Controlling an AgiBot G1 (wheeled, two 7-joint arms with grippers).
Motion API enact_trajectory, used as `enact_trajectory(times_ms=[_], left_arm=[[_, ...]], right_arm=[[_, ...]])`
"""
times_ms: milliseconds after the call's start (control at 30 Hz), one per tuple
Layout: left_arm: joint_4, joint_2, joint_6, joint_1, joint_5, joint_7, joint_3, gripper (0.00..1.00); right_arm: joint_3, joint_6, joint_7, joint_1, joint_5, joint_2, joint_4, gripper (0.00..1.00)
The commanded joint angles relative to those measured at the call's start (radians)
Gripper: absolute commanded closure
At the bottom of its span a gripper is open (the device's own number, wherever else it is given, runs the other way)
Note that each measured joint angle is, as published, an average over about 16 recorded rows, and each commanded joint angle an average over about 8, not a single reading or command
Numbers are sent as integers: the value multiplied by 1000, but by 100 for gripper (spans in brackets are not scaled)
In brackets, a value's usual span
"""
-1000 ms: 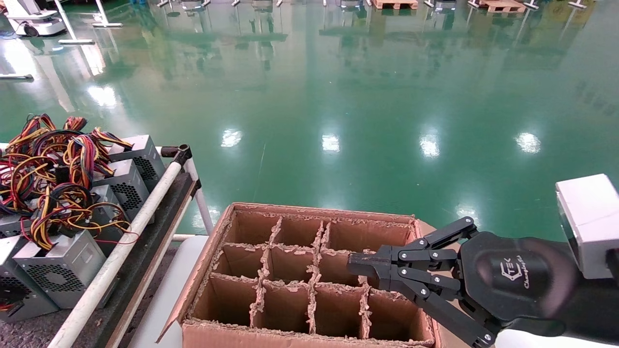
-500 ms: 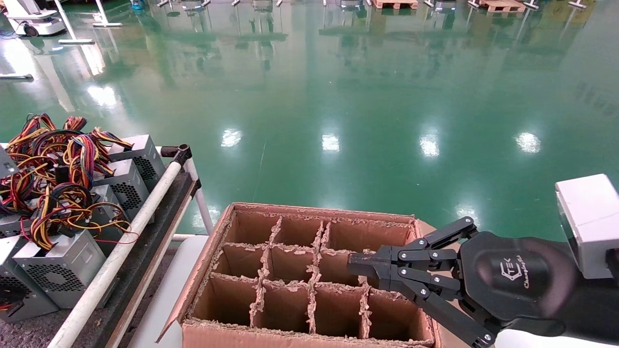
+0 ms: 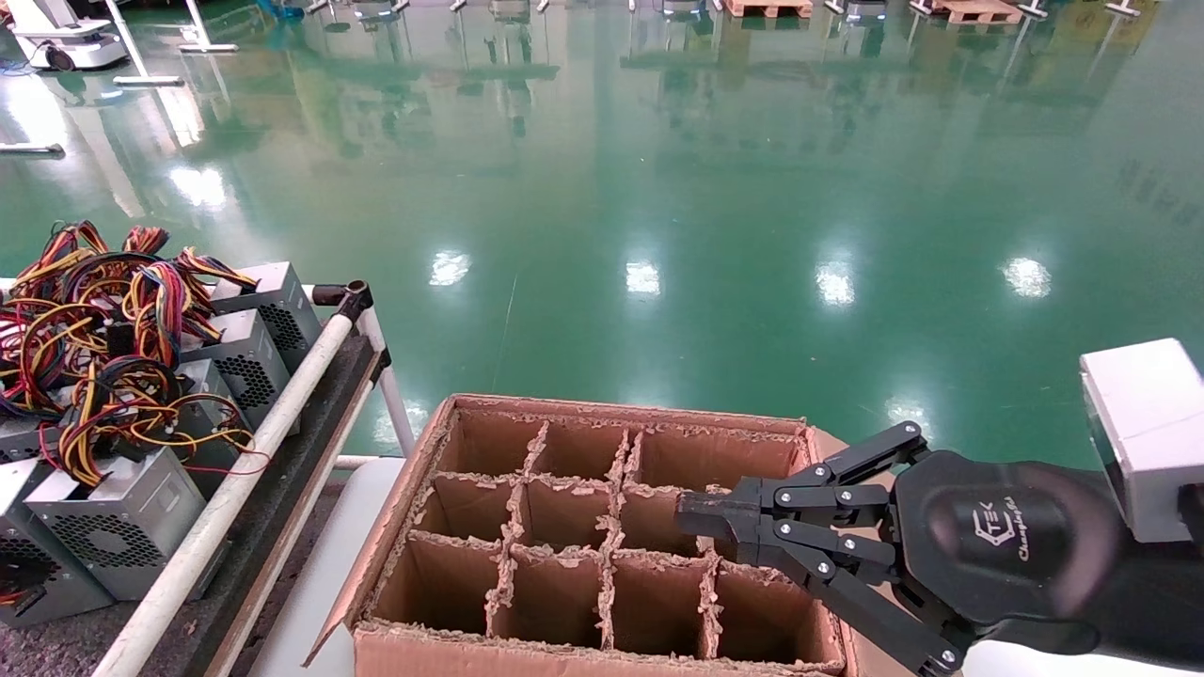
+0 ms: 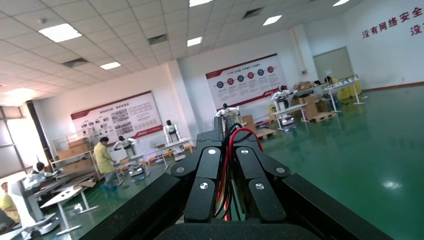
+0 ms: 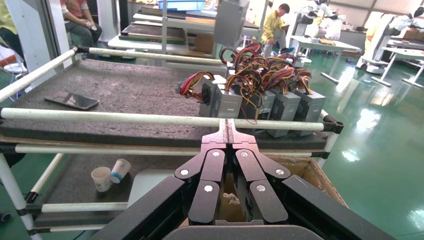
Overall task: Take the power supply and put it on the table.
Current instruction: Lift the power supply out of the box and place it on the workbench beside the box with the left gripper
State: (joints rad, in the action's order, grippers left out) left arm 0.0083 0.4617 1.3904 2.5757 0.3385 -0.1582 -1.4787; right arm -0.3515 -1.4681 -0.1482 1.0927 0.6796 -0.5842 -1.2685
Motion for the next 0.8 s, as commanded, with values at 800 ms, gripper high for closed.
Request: enact_trajectory(times_ms=[800], left_arm=[[23, -97, 93, 96, 97, 4, -70, 100]], right_arm=[[0, 0, 0, 0, 0, 0, 0, 100]])
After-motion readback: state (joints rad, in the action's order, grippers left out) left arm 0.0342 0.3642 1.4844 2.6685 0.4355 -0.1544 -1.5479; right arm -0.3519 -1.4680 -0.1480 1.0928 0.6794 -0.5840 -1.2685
